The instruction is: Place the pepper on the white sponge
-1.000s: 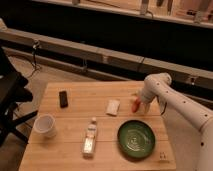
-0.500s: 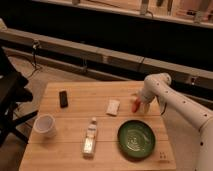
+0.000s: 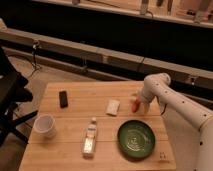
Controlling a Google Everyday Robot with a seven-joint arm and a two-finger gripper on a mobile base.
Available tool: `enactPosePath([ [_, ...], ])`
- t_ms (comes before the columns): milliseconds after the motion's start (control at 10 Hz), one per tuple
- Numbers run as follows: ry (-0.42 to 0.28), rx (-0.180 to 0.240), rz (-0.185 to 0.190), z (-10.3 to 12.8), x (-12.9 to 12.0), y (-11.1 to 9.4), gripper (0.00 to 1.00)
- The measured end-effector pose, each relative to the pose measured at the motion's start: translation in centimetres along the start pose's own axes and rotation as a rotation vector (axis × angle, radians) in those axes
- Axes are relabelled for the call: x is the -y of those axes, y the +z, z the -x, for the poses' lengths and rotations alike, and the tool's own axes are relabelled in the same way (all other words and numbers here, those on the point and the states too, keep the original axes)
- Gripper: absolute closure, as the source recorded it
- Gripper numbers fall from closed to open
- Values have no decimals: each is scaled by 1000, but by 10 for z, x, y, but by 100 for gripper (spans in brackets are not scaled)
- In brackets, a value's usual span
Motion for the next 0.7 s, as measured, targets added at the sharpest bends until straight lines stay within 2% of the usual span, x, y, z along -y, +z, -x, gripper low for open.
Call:
enactPosePath([
  [200,-32,-32,35,5,1,5,20],
  [300,-34,-39,44,5,2,6,20],
  [500,-13,-53,87,0,1,13,23],
  [700,26,-66,126,-8,4,20,39],
])
